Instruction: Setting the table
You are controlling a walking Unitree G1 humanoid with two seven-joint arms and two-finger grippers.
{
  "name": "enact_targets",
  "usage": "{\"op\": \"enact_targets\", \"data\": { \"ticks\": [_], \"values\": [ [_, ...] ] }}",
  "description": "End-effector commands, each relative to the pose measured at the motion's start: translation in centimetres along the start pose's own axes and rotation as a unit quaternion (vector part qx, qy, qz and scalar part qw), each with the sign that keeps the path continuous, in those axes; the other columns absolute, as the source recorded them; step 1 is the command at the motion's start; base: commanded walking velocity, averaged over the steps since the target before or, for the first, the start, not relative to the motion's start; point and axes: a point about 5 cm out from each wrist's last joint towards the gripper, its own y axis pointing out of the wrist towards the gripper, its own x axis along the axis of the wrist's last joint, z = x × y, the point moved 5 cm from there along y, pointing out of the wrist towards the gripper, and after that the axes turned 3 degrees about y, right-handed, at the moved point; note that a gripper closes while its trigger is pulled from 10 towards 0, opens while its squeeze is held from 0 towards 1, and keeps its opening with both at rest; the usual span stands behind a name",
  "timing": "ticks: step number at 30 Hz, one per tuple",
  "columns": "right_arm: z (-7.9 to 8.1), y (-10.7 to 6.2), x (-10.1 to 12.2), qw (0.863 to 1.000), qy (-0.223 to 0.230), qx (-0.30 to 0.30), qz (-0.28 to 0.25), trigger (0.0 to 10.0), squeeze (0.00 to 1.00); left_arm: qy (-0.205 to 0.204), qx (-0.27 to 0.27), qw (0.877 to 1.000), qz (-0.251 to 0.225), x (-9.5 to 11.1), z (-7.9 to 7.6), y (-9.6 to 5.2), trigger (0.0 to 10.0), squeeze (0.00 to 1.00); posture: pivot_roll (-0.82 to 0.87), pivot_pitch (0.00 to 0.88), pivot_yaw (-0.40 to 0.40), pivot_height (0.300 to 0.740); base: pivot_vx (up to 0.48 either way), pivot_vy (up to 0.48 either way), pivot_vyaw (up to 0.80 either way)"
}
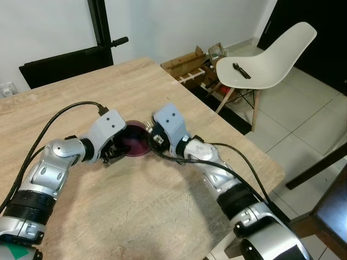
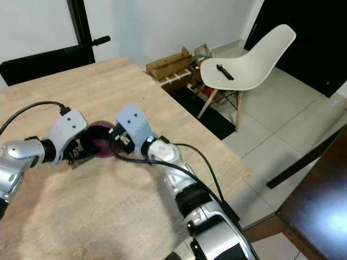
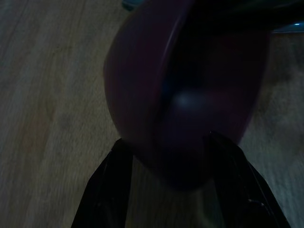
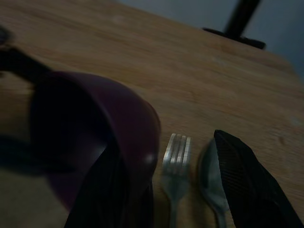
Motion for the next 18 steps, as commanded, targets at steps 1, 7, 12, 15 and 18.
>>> {"op": "enact_targets", "data": {
  "ticks": [1, 7, 12, 15, 18],
  "values": [
    [-0.5, 0.0, -0.8, 1.0, -0.005, -0.019, 0.016, 10.0, 0.0, -0.007, -0.004, 1.0, 0.011, -0.6, -0.3, -0.2, 10.0, 0.0, 0.01, 0.047, -0.039, 0.74, 0.0, 0.0, 0.0],
    [-0.6, 0.6, -1.8, 0.998, -0.015, -0.046, 0.036, 6.0, 0.0, -0.012, -0.002, 1.0, 0.011, -0.6, -0.6, -0.6, 10.0, 0.0, 0.01, 0.05, -0.044, 0.74, 0.0, 0.0, 0.0],
    [0.2, 0.9, -1.8, 0.999, 0.0, -0.032, 0.03, 0.0, 0.0, -0.016, -0.001, 1.0, 0.011, -0.5, -0.7, -0.6, 10.0, 0.0, 0.02, 0.051, -0.047, 0.74, 0.0, 0.0, 0.0],
    [0.5, 1.1, -1.5, 0.999, 0.006, -0.025, 0.021, 0.0, 0.0, -0.018, 0.0, 1.0, 0.008, -0.4, -0.7, -0.6, 10.0, 0.0, 0.01, 0.052, -0.05, 0.74, 0.0, 0.0, 0.0],
    [0.4, 1.2, -1.2, 0.999, 0.018, -0.027, 0.009, 0.0, 0.0, -0.029, 0.007, 1.0, -0.006, 0.3, -0.5, -0.6, 10.0, 0.0, 0.01, 0.052, -0.05, 0.74, 0.0, 0.0, 0.0]
  ]
}}
